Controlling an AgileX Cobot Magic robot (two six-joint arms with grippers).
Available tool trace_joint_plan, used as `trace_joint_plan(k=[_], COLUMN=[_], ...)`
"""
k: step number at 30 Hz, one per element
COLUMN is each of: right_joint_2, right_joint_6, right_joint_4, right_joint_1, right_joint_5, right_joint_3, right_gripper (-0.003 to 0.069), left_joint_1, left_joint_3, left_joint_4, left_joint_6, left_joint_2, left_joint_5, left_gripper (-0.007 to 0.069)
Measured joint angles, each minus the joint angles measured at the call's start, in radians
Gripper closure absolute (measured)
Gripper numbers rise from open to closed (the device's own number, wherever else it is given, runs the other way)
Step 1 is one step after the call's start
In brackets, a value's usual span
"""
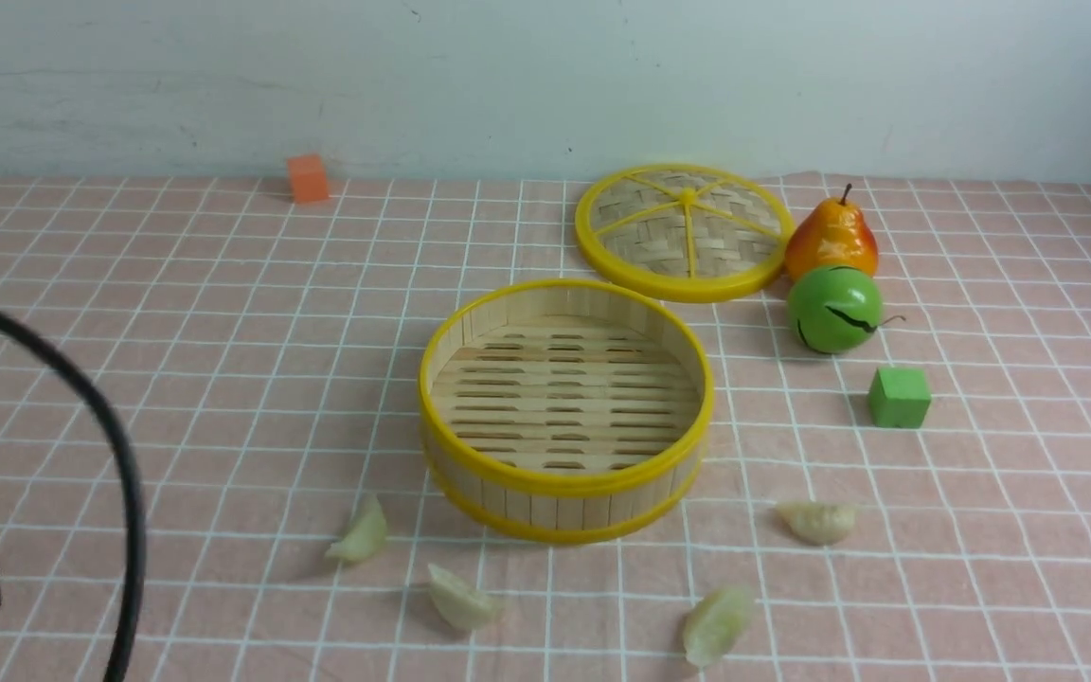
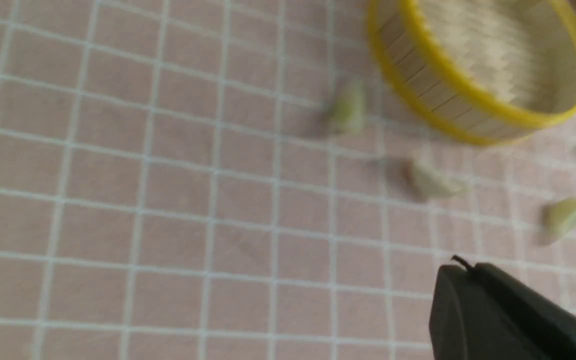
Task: Put the dumplings into the steamer on the table with the pink tablecloth.
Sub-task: 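Reach for and grasp a dumpling on the table with the left gripper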
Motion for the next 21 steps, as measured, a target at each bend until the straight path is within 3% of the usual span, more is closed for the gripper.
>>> trace_joint_plan(k=[2, 4, 8, 12, 15, 21], right_joint_2=[0.169, 0.231, 0.429, 0.551, 0.598, 0.617], right_joint_6=[-0.087, -0.112, -0.136, -0.102, -0.059, -0.045], right_joint_4=[-0.018, -0.028, -0.091, -0.204, -0.259, -0.273], right_joint_1=[0.009, 0.027, 0.216, 0.458, 0.577, 0.66], right_joint_5=[0.197, 0.266, 0.393, 0.416, 0.407, 0.371], right_joint_3=[-0.146, -0.193, -0.296, -0.305, -0.305, -0.306], right_gripper=[0.0679, 0.0679, 0.0676, 0.0673, 0.0669, 0.0669], left_joint_1=[-0.049, -0.092, -0.259, -0.388, -0.436, -0.448], left_joint_3=[-0.073, -0.099, -0.164, -0.241, -0.299, -0.404], left_joint_4=[0.043, 0.06, 0.13, 0.191, 0.222, 0.248], left_joint_6=[0.003, 0.005, -0.009, -0.03, -0.033, -0.067], left_joint_2=[0.105, 0.157, 0.315, 0.484, 0.602, 0.813], left_joint_5=[0.042, 0.046, 0.063, 0.091, 0.082, -0.008], left_gripper=[0.0638, 0.0638, 0.0608, 0.0467, 0.0337, 0.0136])
